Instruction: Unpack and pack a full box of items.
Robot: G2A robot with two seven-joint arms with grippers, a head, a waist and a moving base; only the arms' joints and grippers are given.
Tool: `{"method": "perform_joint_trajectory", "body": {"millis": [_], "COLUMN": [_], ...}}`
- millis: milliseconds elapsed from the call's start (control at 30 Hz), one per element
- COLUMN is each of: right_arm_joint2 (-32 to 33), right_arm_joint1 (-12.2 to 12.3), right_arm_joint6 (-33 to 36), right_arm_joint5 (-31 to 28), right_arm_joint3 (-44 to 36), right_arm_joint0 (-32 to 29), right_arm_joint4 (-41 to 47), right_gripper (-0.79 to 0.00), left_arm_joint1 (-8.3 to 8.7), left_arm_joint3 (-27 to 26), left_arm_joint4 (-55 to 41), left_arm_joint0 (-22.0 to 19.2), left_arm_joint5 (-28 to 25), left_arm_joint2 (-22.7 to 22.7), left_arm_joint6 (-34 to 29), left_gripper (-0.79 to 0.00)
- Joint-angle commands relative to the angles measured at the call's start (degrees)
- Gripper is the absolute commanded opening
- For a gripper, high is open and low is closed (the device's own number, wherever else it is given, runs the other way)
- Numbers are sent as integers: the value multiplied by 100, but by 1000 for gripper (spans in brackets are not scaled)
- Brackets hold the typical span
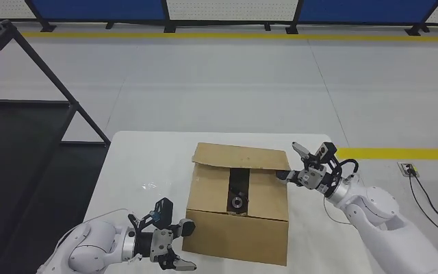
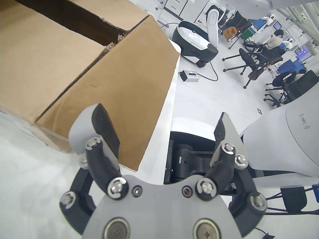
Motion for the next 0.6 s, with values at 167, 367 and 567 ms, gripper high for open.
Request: {"method": "perform_joint_trajectory", "body": {"millis": [167, 367, 567], "right_arm_joint2": [-185, -314, -314], "right_arm_joint1": [-230, -319, -319], "right_arm_joint6": [-774, -895, -895], "right_arm_joint5": [-343, -339, -339], "right_arm_joint3": [196, 285, 285], "right_arm_joint0": [443, 631, 631], "right_arm_joint4": [8, -85, -85], "right_gripper": [0, 0, 0], "left_arm_joint1": [0, 0, 0], "left_arm_joint3": [0, 0, 0], "left_arm_joint4": [0, 0, 0], "left_arm_joint0": [0, 0, 0], "left_arm_joint5": [0, 0, 0], "left_arm_joint2": [0, 0, 0], "left_arm_joint6": [0, 0, 0], "left_gripper": [0, 0, 0]}}
